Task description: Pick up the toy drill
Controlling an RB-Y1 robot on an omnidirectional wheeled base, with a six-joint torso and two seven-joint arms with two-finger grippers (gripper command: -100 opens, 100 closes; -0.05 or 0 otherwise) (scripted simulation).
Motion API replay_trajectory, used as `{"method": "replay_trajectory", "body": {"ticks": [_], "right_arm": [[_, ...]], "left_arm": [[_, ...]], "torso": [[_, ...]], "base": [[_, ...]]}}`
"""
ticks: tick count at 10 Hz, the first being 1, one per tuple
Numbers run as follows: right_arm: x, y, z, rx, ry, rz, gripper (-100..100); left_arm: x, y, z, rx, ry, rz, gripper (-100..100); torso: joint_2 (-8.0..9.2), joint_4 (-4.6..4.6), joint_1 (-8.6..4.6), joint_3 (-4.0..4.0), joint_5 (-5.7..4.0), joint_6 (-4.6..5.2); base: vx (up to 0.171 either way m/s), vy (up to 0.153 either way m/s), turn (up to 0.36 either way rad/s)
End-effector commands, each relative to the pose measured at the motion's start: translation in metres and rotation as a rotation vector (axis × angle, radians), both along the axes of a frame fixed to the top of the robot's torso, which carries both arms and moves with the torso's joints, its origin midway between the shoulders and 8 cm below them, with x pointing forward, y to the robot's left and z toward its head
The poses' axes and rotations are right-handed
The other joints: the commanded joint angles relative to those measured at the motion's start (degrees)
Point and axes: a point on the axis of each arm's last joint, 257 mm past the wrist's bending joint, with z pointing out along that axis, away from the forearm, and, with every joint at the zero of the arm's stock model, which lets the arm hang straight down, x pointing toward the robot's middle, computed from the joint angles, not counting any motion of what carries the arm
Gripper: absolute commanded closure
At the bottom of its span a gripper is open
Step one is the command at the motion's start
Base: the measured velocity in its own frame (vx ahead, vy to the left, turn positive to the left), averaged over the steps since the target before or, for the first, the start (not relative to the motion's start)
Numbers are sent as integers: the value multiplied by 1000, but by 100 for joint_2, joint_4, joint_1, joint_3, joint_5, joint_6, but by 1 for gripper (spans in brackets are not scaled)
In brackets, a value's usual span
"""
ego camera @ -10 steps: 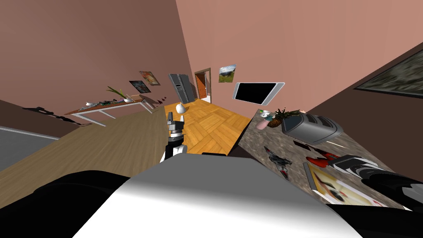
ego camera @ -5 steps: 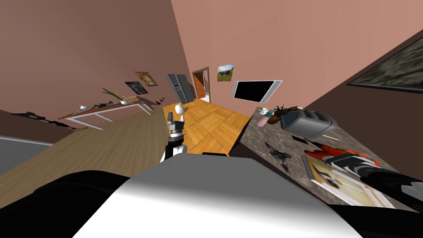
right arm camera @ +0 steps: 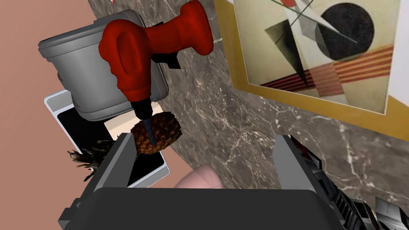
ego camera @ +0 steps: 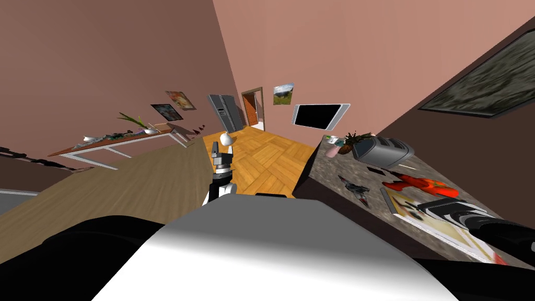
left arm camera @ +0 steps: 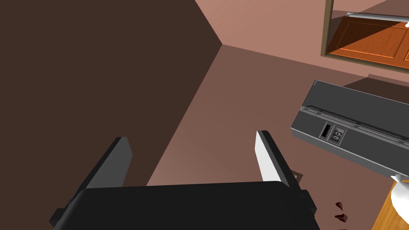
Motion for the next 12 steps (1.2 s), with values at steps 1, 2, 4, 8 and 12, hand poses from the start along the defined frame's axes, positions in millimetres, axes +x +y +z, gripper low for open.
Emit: {"method": "replay_trajectory", "body": {"ticks": [1,2,4,8,12], "right_arm": [[-7,1,0,4,11,-4,-100],[-17,-2,2,1,39,-3,-100],[-31,-6,5,0,87,2,-100],[-55,-8,7,7,162,7,-100],[-63,-8,7,11,190,9,0]], "left_arm": [[0,0,0,0,0,0,0],[0,0,0,0,0,0,0],[0,0,0,0,0,0,0],[0,0,0,0,0,0,0],[0,0,0,0,0,0,0]], "torso": [[0,0,0,0,0,0],[-10,-3,-25,-7,-7,0],[-35,-9,-73,-21,-18,-3],[-55,-14,-86,-34,-24,-4],[-23,-8,-71,-16,-23,-1]], "base": [[76,18,33],[103,-38,51],[146,-108,73],[158,-119,68],[90,-91,44]]}}
